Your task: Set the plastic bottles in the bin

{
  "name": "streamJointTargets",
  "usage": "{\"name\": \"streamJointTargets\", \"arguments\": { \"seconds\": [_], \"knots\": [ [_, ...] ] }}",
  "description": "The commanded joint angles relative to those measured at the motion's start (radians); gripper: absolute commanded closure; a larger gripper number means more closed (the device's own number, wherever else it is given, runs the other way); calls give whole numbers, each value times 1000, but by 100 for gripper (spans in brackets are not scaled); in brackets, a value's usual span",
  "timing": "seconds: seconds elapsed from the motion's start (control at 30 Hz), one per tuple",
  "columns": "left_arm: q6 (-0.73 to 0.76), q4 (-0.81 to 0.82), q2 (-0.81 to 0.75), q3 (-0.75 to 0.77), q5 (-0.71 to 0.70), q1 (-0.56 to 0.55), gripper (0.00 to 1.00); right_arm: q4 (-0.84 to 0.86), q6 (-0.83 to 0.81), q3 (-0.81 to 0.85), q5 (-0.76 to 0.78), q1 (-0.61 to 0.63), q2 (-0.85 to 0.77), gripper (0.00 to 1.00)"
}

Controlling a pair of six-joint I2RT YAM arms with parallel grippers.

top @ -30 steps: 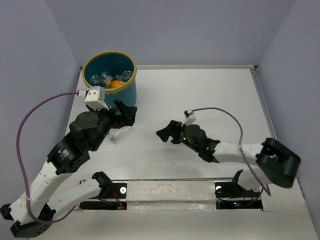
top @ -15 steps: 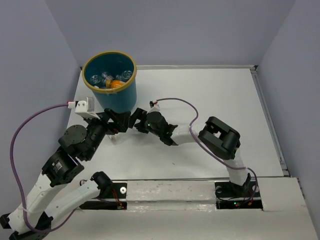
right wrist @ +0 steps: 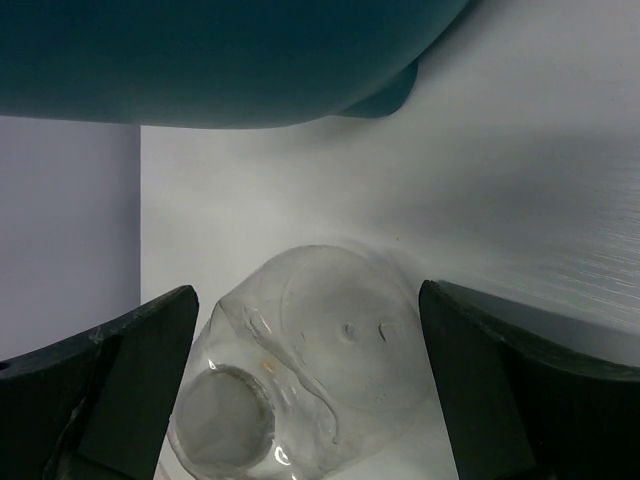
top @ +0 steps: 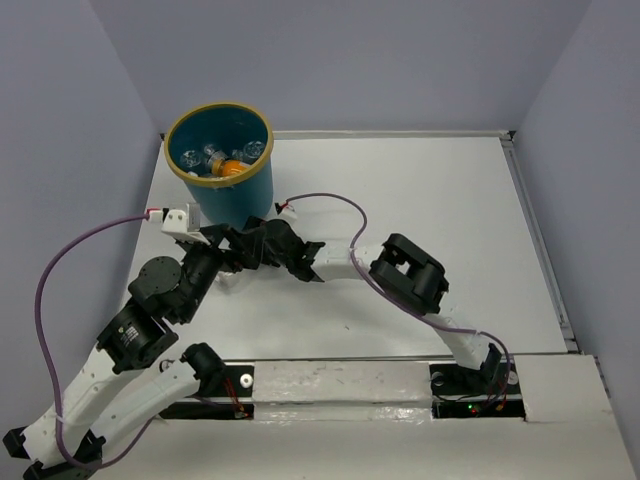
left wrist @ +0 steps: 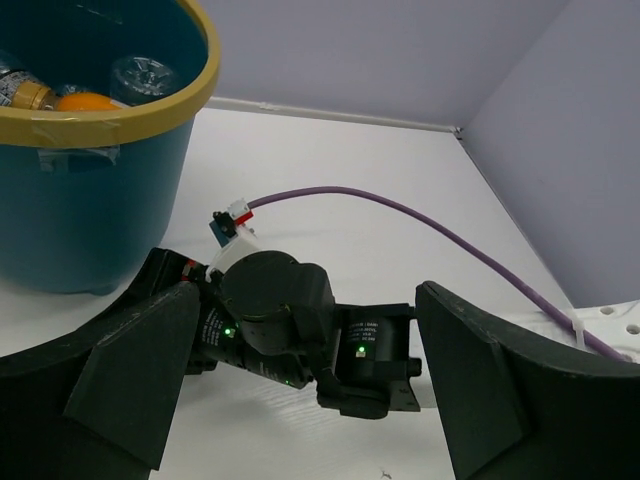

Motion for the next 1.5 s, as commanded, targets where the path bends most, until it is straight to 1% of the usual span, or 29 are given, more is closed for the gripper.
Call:
{"name": "streamJointTargets", "arguments": {
  "seconds": [0.0, 0.1, 0.2, 0.3, 0.33, 0.37, 0.4, 0.43, 0.47, 0.5, 0.53, 0.6, 0.63, 0.7, 0.77, 0.8, 0.87, 0.93, 1.03, 1.13, 1.23, 1.27, 1.3, 1.33, 1.37, 1.4, 1.43, 1.47],
  "knots": [
    [30, 69, -47, -36, -15, 0, 1, -113, -16, 72, 39, 15, 47, 4],
    [27, 72, -73, -67, -29, 0, 1, -115, -14, 86, 18, 24, 63, 9],
    [25, 60, -79, -71, -41, 0, 1, -115, -17, 62, 13, 35, 55, 9],
    [30, 59, -84, -75, -50, 0, 1, -89, -34, 13, 18, 35, 38, 26],
    [30, 59, -85, -75, -52, 0, 1, -79, -37, -4, 24, 35, 29, 33],
    [30, 56, -85, -76, -57, 0, 1, -50, -54, -42, 27, 35, 6, 37],
    [30, 54, -87, -78, -60, 0, 1, -24, -65, -64, 35, 35, -26, 46],
    [30, 54, -87, -78, -60, 0, 1, -24, -77, -84, 39, 35, -26, 50],
    [30, 52, -84, -78, -63, 0, 1, 3, -106, -128, 50, 35, -61, 52],
    [28, 52, -84, -78, -64, 0, 1, 16, -118, -151, 53, 35, -81, 52],
    [28, 51, -84, -78, -64, 0, 1, 30, -134, -173, 56, 35, -103, 60],
    [28, 51, -81, -78, -69, 0, 1, 60, -172, -219, 59, 35, -167, 67],
    [27, 49, -79, -78, -70, 0, 1, 74, -181, -268, 61, 26, -189, 72],
    [25, 48, -76, -78, -75, 0, 1, 88, -212, -322, 68, 16, -259, 73],
    [24, 46, -75, -79, -78, 0, 1, 103, -239, -407, 73, -7, -307, 78],
    [24, 46, -72, -78, -78, 0, 1, 108, -252, -437, 62, -28, -356, 80],
    [25, 46, -67, -79, -80, 0, 1, 111, -287, -507, 50, -46, -402, 81],
    [27, 48, -59, -76, -81, 0, 1, 111, -312, -543, 21, -71, -462, 86],
    [27, 48, -47, -76, -83, 0, 1, 109, -351, -587, 3, -71, -531, 88],
    [27, 46, -45, -76, -84, 2, 1, 97, -379, -592, -13, -80, -559, 92],
    [28, 43, -48, -76, -92, 3, 1, 91, -393, -592, -23, -91, -577, 92],
    [27, 43, -50, -78, -95, 3, 1, 67, -394, -590, -27, -91, -588, 86],
    [27, 45, -50, -78, -96, 3, 1, 44, -402, -587, -39, -100, -595, 62],
    [27, 43, -50, -78, -98, 3, 1, 10, -416, -578, -48, -100, -603, 45],
    [27, 43, -47, -78, -98, 3, 1, -72, -448, -552, -62, -100, -617, 30],
    [28, 46, -45, -79, -97, 3, 1, -108, -465, -541, -85, -100, -624, 20],
    [30, 46, -38, -78, -93, 3, 1, -160, -483, -535, -143, -100, -635, 13],
    [30, 46, -36, -78, -93, 5, 1, -180, -509, -537, -211, -100, -649, 11]
  ]
}}
